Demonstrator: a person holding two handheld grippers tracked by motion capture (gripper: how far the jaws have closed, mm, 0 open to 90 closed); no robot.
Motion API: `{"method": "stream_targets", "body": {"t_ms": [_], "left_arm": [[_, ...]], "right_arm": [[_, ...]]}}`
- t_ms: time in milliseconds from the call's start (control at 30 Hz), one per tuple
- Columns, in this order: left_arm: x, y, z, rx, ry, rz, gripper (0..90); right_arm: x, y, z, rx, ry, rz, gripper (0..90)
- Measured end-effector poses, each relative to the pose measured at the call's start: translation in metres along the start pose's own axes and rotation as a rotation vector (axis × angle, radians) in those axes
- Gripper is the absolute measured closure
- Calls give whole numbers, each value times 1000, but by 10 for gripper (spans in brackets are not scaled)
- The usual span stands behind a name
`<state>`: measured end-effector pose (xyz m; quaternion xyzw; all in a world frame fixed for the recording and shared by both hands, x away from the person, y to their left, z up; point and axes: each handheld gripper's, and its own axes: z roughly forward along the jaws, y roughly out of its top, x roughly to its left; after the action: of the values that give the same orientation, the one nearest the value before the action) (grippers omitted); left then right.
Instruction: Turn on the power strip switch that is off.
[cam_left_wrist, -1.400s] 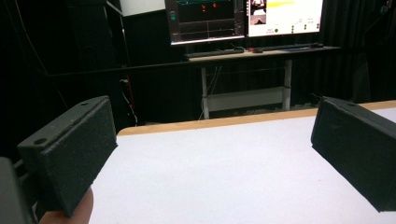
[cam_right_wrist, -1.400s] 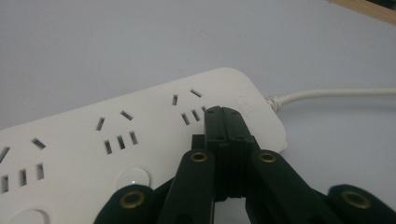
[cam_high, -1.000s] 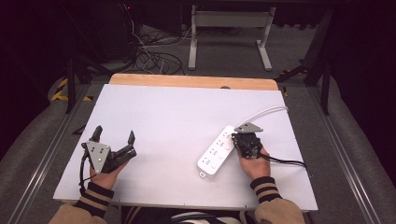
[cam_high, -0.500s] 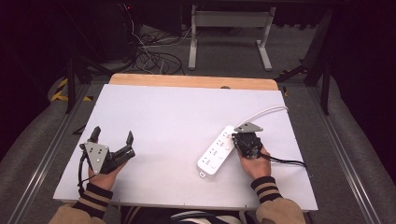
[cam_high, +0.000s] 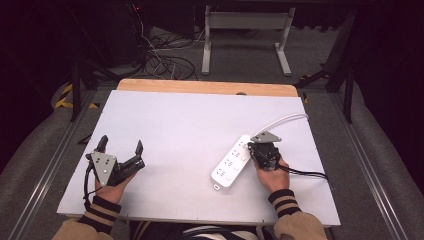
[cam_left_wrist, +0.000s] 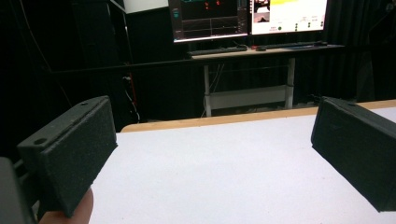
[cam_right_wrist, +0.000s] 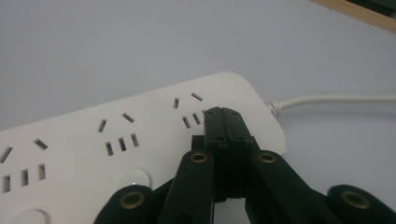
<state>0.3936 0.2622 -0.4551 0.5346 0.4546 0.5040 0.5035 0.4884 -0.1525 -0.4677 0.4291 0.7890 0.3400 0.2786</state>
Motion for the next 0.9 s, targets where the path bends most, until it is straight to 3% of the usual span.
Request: {"method": "stream_targets", "body": {"t_ms": [300,467,500,533,567,633,900], "left_arm": [[0,0,0,2,-1,0,7],[0,0,1,3,-1,0,7],[0,0,1,2,-3,1,6],[0,0,1,1,-3,1,6],[0,0,1,1,-4,1,7],[-1,0,2,3,-6,-3,7],[-2,0,2,3,-9,1,7]], "right_arm": [[-1,0,0,0,6,9,900],[-2,1,-4,-47,-6,11,900],[-3,3,-12,-123,1,6,900],[-3,3,-12,-123,1,6,900],[-6,5,-21,-196,-1,12,900],[-8,5,-29,-256,-6,8,900],[-17,3,-54,-379,-2,17,900]]}}
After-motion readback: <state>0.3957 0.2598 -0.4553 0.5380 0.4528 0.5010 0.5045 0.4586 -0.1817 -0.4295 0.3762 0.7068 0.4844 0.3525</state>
